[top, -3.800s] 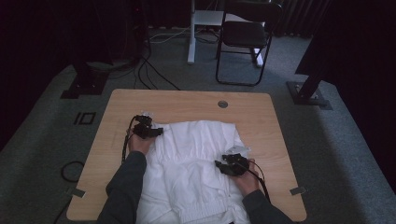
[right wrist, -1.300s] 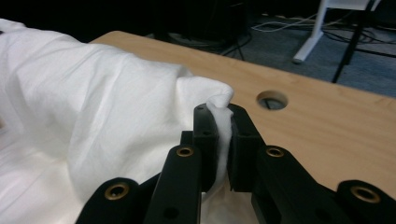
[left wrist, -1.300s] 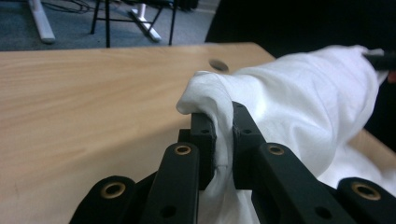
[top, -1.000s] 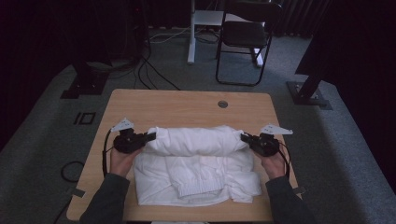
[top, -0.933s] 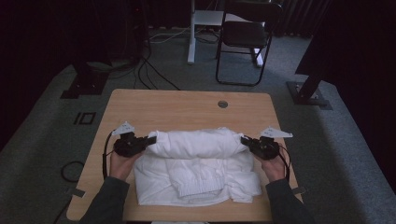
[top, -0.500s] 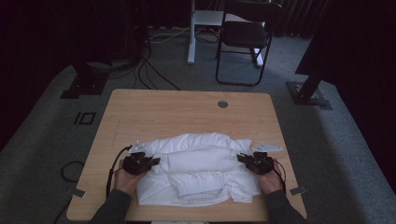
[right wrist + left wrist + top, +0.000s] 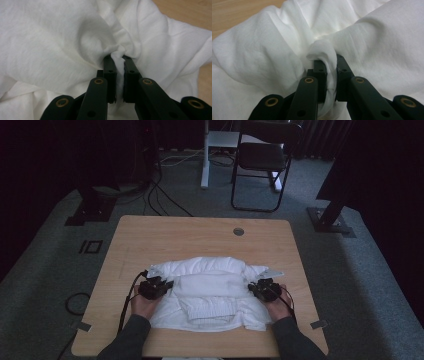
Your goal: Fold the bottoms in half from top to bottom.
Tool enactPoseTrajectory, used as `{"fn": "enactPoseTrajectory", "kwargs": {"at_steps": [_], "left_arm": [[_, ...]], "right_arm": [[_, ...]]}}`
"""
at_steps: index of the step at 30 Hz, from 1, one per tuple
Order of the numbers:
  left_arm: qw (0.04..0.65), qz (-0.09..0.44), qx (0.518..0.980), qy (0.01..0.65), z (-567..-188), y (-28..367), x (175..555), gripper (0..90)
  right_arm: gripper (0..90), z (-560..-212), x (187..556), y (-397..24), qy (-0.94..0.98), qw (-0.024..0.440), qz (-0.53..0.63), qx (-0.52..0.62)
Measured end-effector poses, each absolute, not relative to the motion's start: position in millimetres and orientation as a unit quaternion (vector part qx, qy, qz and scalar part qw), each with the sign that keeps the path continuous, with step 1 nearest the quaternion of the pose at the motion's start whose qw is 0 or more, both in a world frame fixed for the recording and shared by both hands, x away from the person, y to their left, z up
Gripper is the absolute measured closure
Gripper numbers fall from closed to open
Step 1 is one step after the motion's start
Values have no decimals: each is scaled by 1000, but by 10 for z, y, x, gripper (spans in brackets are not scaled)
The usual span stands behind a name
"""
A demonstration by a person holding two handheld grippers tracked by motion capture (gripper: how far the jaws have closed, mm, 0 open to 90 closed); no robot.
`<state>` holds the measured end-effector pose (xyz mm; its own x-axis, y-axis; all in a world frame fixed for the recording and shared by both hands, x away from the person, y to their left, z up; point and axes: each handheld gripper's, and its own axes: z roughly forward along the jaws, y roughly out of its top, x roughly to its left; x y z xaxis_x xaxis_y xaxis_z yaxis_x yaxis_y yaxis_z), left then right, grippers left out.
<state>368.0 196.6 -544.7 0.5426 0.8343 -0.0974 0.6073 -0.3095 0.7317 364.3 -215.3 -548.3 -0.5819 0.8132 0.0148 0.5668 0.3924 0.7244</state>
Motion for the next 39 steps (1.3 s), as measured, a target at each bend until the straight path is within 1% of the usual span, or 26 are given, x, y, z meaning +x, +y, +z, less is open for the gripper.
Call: {"fn": "enactPoseTrajectory", "kwargs": {"at_steps": [4, 6, 11, 14, 16, 21, 23, 25, 26, 27, 28, 30, 32, 34, 38, 39], "left_arm": [[370, 161, 785, 470, -5442, 1938, 3816, 832], [362, 170, 782, 478, -5427, 1913, 3894, 831], [339, 185, 775, 500, -5384, 1845, 4112, 832], [351, 172, 763, 514, -5369, 1890, 4192, 831], [384, 162, 749, 514, -5293, 1983, 4153, 832], [489, 166, 704, 487, -4944, 2170, 3921, 833], [521, 167, 688, 477, -4808, 2218, 3847, 834], [533, 169, 681, 473, -4750, 2239, 3818, 837], [542, 179, 672, 471, -4696, 2257, 3784, 839], [568, 187, 648, 471, -4611, 2313, 3721, 840], [579, 186, 640, 471, -4580, 2339, 3694, 841], [585, 183, 640, 462, -4535, 2374, 3638, 841], [584, 185, 646, 456, -4519, 2398, 3578, 840], [586, 174, 647, 456, -4537, 2439, 3531, 838], [589, 162, 654, 446, -4587, 2475, 3454, 824], [583, 154, 667, 437, -4620, 2465, 3384, 815]], "right_arm": [[835, -5480, 3818, -2112, 808, 182, 350, 437], [835, -5481, 3959, -2082, 798, 183, 352, 454], [835, -5471, 4117, -2023, 789, 185, 349, 471], [834, -5445, 4188, -2008, 788, 180, 345, 477], [832, -5413, 4198, -2035, 786, 174, 353, 477], [828, -5097, 4013, -2252, 759, 189, 421, 459], [828, -4967, 3945, -2313, 753, 195, 440, 448], [829, -4813, 3869, -2347, 749, 218, 453, 432], [832, -4746, 3833, -2358, 743, 234, 462, 425], [835, -4675, 3793, -2378, 732, 253, 473, 421], [838, -4606, 3756, -2406, 717, 265, 489, 421], [842, -4503, 3706, -2469, 693, 266, 520, 423], [846, -4478, 3680, -2490, 695, 265, 519, 421], [862, -4515, 3649, -2494, 702, 263, 512, 420], [865, -4620, 3560, -2535, 705, 248, 513, 423], [869, -4684, 3507, -2559, 704, 240, 512, 429]]}}
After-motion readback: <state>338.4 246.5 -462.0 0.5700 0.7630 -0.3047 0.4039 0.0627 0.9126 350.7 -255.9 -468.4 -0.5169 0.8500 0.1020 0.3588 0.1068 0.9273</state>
